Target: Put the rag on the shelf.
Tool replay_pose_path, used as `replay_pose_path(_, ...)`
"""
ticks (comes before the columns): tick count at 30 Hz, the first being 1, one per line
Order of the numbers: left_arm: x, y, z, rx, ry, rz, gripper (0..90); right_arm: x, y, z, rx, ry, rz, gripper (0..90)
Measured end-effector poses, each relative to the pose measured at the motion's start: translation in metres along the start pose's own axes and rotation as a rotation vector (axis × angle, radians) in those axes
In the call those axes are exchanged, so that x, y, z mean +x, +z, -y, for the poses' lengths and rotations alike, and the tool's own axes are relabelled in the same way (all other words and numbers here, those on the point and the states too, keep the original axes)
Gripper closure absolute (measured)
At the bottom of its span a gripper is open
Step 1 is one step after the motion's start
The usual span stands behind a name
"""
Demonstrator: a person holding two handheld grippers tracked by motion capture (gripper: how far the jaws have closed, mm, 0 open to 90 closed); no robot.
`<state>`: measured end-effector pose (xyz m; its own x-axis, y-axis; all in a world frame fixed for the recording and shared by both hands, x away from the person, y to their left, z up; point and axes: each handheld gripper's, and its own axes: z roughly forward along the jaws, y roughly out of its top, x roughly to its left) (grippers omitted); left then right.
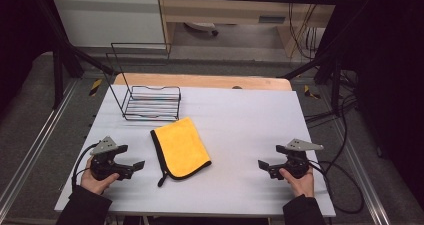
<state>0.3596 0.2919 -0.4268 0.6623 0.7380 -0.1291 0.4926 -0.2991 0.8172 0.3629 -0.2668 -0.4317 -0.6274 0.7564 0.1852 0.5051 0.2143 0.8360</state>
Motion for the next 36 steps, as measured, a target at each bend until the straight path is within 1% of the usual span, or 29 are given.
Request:
replay_pose_path(9, -0.008, 0.005, -0.004, -0.001, 0.003, 0.007, 4.8, 0.001, -0.001, 0.000, 0.000, -0.004, -0.001, 0.9)
replay_pose_path(10, -0.010, 0.007, -0.004, 0.000, 0.009, 0.011, 4.8, 0.001, 0.000, 0.000, 0.004, -0.006, 0.000, 0.9)
replay_pose_path(13, -0.012, 0.008, -0.005, 0.007, 0.018, 0.006, 4.9, 0.001, 0.000, 0.000, 0.010, -0.011, 0.007, 0.9)
replay_pose_path(16, -0.015, 0.011, -0.006, 0.010, 0.016, 0.006, 5.8, 0.002, 0.001, 0.001, 0.006, -0.010, 0.006, 0.9)
replay_pose_path(18, -0.019, 0.016, -0.008, 0.017, 0.004, 0.006, 6.5, 0.002, 0.001, 0.001, 0.011, -0.010, 0.005, 0.9)
replay_pose_path(19, -0.019, 0.016, -0.008, 0.017, 0.004, 0.006, 6.5, 0.002, 0.002, 0.001, 0.013, -0.011, 0.006, 0.9)
replay_pose_path(21, -0.024, 0.023, -0.010, 0.036, -0.008, 0.016, 6.8, 0.003, 0.002, 0.001, 0.012, -0.011, 0.005, 0.9)
replay_pose_path(22, -0.024, 0.023, -0.010, 0.036, -0.008, 0.016, 7.3, 0.003, 0.002, 0.000, 0.012, -0.013, 0.006, 0.9)
replay_pose_path(24, -0.031, 0.030, -0.011, 0.049, -0.023, 0.017, 8.9, 0.003, 0.002, 0.000, 0.011, -0.014, 0.005, 1.0)
replay_pose_path(26, -0.033, 0.032, -0.012, 0.051, -0.025, 0.019, 10.7, 0.003, 0.003, 0.000, 0.012, -0.014, 0.004, 1.0)
replay_pose_path(27, -0.038, 0.038, -0.013, 0.060, -0.040, 0.018, 11.6, 0.004, 0.003, 0.000, 0.014, -0.014, 0.005, 1.0)
replay_pose_path(29, -0.040, 0.041, -0.014, 0.066, -0.046, 0.018, 12.8, 0.004, 0.003, 0.000, 0.015, -0.011, 0.004, 1.0)
replay_pose_path(30, -0.042, 0.043, -0.014, 0.076, -0.048, 0.016, 13.6, 0.004, 0.003, 0.000, 0.015, -0.012, 0.004, 1.0)
replay_pose_path(33, -0.048, 0.052, -0.014, 0.104, -0.045, -0.012, 17.4, 0.004, 0.003, 0.000, 0.017, -0.016, 0.006, 1.0)
replay_pose_path(36, -0.052, 0.058, -0.014, 0.120, -0.052, -0.020, 21.6, 0.004, 0.003, 0.001, 0.020, -0.018, 0.006, 1.0)
